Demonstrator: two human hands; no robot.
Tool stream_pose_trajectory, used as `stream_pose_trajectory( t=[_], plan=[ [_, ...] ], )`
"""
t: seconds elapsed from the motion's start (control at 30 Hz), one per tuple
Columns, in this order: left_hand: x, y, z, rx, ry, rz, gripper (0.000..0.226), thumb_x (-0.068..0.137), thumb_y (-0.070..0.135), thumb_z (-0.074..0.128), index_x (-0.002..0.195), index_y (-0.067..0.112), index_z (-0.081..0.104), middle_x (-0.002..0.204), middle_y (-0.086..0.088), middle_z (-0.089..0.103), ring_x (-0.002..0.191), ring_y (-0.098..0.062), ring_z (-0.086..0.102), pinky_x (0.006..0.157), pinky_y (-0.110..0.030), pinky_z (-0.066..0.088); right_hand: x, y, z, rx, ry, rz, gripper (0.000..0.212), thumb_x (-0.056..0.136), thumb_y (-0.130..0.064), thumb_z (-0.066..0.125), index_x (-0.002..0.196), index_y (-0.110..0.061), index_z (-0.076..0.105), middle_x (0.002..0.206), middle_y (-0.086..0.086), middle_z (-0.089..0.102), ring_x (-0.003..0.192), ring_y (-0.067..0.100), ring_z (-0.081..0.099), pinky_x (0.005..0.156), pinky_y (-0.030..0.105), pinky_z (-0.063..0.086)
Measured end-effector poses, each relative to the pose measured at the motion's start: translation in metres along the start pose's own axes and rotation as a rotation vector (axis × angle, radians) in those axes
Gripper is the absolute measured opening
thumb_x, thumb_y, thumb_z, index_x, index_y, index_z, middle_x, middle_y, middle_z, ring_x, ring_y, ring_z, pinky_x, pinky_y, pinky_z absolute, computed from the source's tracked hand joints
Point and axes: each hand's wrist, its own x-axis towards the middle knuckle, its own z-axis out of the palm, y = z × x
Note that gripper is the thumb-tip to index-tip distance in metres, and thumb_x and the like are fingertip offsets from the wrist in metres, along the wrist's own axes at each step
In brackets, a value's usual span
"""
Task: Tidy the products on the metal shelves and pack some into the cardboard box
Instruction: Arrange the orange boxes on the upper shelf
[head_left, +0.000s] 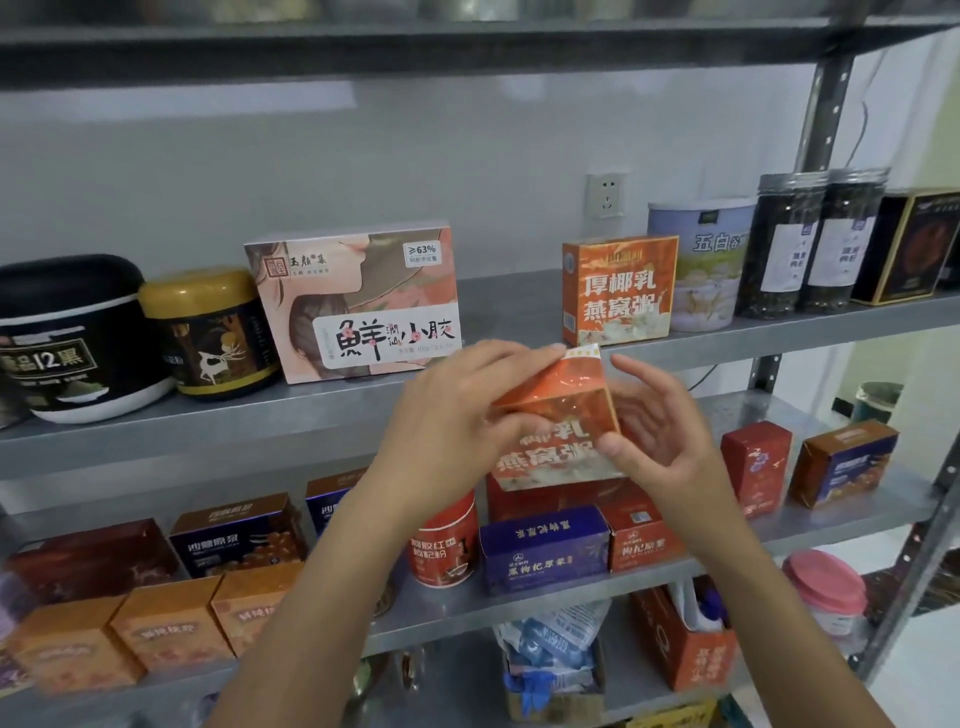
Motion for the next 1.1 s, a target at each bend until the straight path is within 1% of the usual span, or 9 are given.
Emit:
stream_pose_trajectory(
  t=[0.1,0.23,0.37,0.43,0.5,0.57,0.67,0.87,1.1],
  plan=[
    [0.021,0.001,-0.011,-0.033,0.052,-0.020,0.059,0.079,0.039,0.068,0.135,0.023,0.058,0.122,0.005,0.064,0.110,-0.012,0.058,0.088,-0.045,0.054,0.021,-0.008,-0.014,-0.063,0.121,-0.016,0.032,0.096,-0.035,0.048,0.128,-0.034,0.053,0.127,-0.021,0.058,0.123,-0.003,0.050,0.099,0.016,0.044],
    [0.057,0.008,-0.026,0.110,0.072,0.019,0.057,0.083,0.027,0.072,0.137,0.021,0.056,0.124,-0.001,0.065,0.111,-0.020,0.059,0.091,-0.044,0.051,0.073,-0.008,-0.042,-0.577,0.242,-0.246,0.042,0.098,-0.011,0.049,0.138,-0.022,0.045,0.144,-0.002,0.041,0.136,0.009,0.034,0.110,0.011,0.023],
    [0.089,0.017,-0.027,0.357,-0.049,0.037,0.061,0.090,0.029,0.067,0.146,0.027,0.044,0.131,0.004,0.058,0.121,-0.018,0.051,0.093,-0.037,0.044,0.126,-0.005,-0.056,-1.125,0.138,-0.298,0.072,0.085,0.004,0.056,0.149,-0.015,0.031,0.158,0.010,0.023,0.147,0.028,0.017,0.120,0.044,0.011],
    [0.099,0.017,-0.023,0.432,-0.098,0.041,0.058,0.091,0.030,0.066,0.144,0.028,0.043,0.128,0.004,0.058,0.121,-0.019,0.051,0.093,-0.040,0.045,0.140,-0.005,-0.058,-1.274,0.015,-0.253,0.083,0.082,0.002,0.055,0.154,-0.018,0.020,0.162,0.008,0.013,0.149,0.026,0.008,0.120,0.045,-0.001],
    [0.107,0.013,-0.017,0.480,-0.117,0.019,0.052,0.092,0.029,0.065,0.140,0.027,0.046,0.125,0.004,0.058,0.119,-0.021,0.053,0.091,-0.043,0.047,0.146,-0.003,-0.059,-1.328,-0.092,-0.187,0.084,0.083,-0.001,0.055,0.154,-0.020,0.015,0.162,0.007,0.015,0.150,0.023,0.008,0.120,0.043,-0.006],
    [0.112,0.008,-0.014,0.505,-0.128,-0.020,0.049,0.092,0.028,0.065,0.138,0.026,0.048,0.125,0.002,0.059,0.117,-0.024,0.054,0.089,-0.043,0.047,0.148,-0.002,-0.060,-1.297,-0.126,-0.141,0.077,0.084,-0.002,0.055,0.152,-0.018,0.023,0.156,0.008,0.031,0.145,0.026,0.024,0.119,0.044,0.011],
    [0.112,0.004,-0.010,0.494,-0.133,-0.064,0.046,0.092,0.029,0.064,0.137,0.024,0.051,0.122,-0.001,0.060,0.115,-0.026,0.056,0.090,-0.043,0.046,0.151,-0.009,-0.061,-1.256,-0.101,-0.125,0.062,0.088,-0.008,0.056,0.146,-0.016,0.038,0.145,0.008,0.047,0.133,0.030,0.042,0.104,0.044,0.038],
    [0.105,0.000,-0.006,0.425,-0.138,-0.138,0.051,0.093,0.025,0.064,0.141,0.026,0.048,0.127,-0.001,0.058,0.117,-0.024,0.055,0.090,-0.038,0.042,0.152,-0.016,-0.060,-1.285,-0.104,-0.122,0.056,0.091,-0.019,0.059,0.144,-0.017,0.042,0.141,0.007,0.052,0.130,0.028,0.046,0.094,0.042,0.046],
    [0.102,-0.008,-0.015,0.430,-0.084,-0.216,0.052,0.091,0.021,0.067,0.139,0.026,0.051,0.130,-0.001,0.057,0.119,-0.027,0.051,0.097,-0.040,0.042,0.164,-0.018,-0.062,-1.311,-0.108,-0.188,0.042,0.092,-0.025,0.058,0.133,-0.019,0.052,0.124,0.007,0.063,0.111,0.029,0.058,0.079,0.040,0.049]
  ],
)
